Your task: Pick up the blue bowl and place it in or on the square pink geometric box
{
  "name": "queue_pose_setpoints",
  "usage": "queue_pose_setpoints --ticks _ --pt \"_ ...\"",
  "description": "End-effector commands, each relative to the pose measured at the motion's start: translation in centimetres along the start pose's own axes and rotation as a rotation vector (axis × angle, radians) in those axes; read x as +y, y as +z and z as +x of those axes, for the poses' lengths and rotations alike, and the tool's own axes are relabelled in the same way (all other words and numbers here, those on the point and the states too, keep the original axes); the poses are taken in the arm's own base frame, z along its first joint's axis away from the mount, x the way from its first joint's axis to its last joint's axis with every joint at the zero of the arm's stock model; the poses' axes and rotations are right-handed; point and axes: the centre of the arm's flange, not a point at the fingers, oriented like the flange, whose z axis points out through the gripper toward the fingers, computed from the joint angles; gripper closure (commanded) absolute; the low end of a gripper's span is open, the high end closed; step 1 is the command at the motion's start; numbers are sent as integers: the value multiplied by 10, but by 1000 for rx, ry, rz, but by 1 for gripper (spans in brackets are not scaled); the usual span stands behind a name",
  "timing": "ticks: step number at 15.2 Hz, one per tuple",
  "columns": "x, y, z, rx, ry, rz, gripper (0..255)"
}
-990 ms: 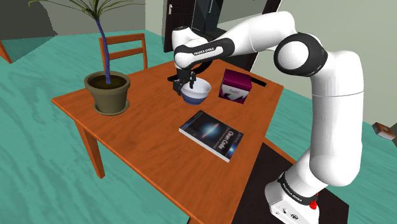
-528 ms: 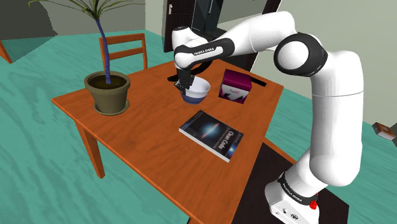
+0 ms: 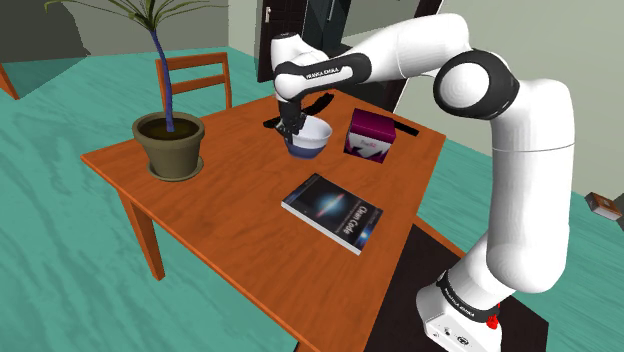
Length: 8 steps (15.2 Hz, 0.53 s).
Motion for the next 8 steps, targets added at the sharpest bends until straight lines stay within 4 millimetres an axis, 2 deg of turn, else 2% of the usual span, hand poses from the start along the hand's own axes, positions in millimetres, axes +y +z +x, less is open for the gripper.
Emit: queue_pose_setpoints --ticks 1,8 --pt "1 -10 -3 1 0 0 255" --pt "10 -46 -6 1 0 0 255"
